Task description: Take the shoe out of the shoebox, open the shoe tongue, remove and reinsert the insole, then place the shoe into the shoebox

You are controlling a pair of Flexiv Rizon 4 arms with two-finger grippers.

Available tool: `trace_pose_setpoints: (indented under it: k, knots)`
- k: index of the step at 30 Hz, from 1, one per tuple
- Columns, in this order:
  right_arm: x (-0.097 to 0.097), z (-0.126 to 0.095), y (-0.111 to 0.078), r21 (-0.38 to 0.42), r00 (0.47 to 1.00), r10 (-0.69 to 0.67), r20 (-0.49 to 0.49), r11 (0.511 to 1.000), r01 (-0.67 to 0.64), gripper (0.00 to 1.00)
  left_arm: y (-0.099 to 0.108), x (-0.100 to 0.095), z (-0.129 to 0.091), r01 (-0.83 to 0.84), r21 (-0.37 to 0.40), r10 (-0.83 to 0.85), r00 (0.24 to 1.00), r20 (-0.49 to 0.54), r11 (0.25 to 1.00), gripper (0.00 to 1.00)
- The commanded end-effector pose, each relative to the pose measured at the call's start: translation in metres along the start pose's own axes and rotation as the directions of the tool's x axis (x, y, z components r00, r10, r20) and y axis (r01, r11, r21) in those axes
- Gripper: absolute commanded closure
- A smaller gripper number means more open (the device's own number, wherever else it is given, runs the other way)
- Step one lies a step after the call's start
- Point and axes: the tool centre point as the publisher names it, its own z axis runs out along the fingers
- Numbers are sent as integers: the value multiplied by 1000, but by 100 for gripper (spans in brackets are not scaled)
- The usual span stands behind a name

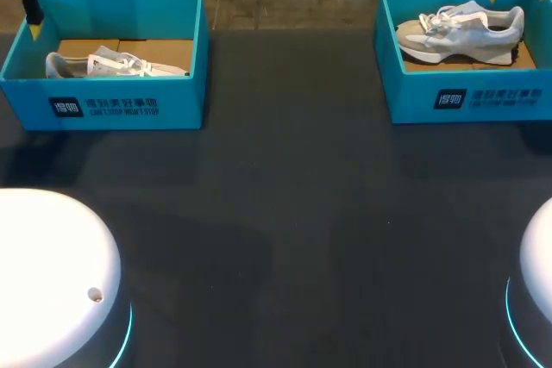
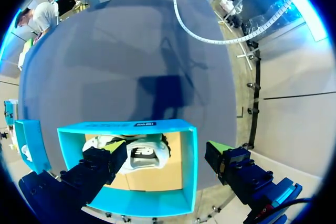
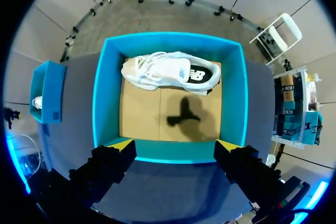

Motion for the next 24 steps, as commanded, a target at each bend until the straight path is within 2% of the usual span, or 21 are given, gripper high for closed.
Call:
trace_pose_setpoints:
  k: [1,7,11,15,24]
  knots:
    - [0,0,5,14,1000,-1,1,1000,1,0,-1,0,0,0,-2,0,1000,-2,1000,0]
    - [0,0,5,14,1000,-1,1,1000,1,0,-1,0,0,0,-2,0,1000,-2,1000,0]
    - [-8,9,28,15,998,-29,53,1000,28,0,-1,0,0,0,-2,0,1000,-2,1000,0]
    - [-22,18,48,6,999,-39,28,999,39,0,-1,0,0,0,-2,0,1000,-2,1000,0]
    - [-42,35,77,-1,999,-11,41,1000,11,0,-1,0,0,0,-2,0,1000,-2,1000,0]
